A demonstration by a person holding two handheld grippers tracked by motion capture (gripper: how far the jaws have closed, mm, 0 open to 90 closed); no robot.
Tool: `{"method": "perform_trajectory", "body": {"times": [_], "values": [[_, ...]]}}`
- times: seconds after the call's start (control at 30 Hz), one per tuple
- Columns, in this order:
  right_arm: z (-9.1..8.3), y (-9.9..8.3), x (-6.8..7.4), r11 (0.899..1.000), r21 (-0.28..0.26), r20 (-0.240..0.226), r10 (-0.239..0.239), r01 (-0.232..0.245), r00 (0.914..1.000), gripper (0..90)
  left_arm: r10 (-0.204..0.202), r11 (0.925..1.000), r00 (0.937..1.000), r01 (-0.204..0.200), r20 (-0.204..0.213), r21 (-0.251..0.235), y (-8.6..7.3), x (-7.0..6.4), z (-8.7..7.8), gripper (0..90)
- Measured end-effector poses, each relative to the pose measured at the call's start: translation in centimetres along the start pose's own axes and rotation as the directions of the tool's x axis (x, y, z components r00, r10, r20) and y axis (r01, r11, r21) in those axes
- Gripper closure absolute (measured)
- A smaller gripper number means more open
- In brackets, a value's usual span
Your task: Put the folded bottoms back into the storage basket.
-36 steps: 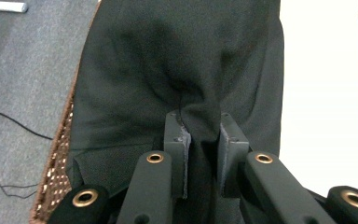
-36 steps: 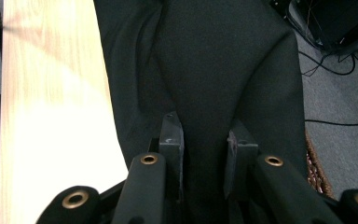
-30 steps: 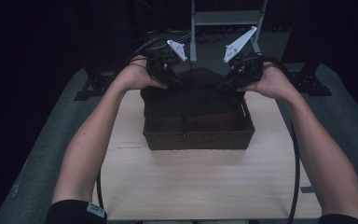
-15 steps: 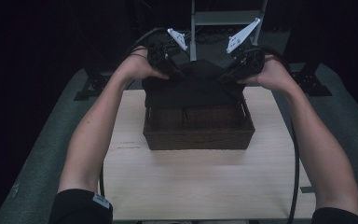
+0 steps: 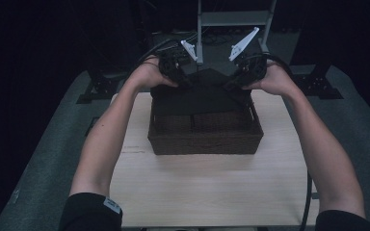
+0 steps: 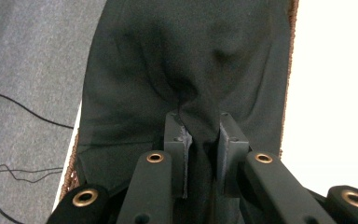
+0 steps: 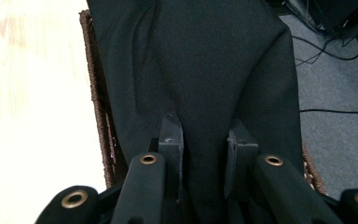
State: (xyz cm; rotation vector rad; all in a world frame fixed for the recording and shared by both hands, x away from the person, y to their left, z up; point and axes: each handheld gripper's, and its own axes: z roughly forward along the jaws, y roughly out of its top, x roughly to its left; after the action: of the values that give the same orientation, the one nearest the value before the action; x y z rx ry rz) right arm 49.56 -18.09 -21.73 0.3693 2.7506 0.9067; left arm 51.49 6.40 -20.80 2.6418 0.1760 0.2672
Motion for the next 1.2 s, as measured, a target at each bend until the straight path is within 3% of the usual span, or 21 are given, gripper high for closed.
{"method": "perform_trajectory", "body": {"times": [0.63, 0.9, 1.2], "values": [[2.6, -1.1, -0.9, 0.999, 0.029, -0.033, 0.032, -0.031, 0.999, 72.1, -0.062, 0.9978, 0.9979, 0.063, 0.018, -0.02, -1.8, 0.5, 2.7, 77.3], [4.0, -1.1, -1.0, 0.997, 0.06, -0.046, 0.044, -0.041, 0.998, 72.1, -0.072, 0.9974, 0.9973, 0.072, 0.016, -0.011, -2.9, 0.8, 3.8, 77.3], [5.1, -1.7, -1.3, 0.996, 0.057, -0.06, 0.067, -0.063, 0.996, 72.1, -0.071, 0.9974, 0.9974, 0.071, 0.013, 0.005, -3.1, 0.7, 4.7, 77.3]]}}
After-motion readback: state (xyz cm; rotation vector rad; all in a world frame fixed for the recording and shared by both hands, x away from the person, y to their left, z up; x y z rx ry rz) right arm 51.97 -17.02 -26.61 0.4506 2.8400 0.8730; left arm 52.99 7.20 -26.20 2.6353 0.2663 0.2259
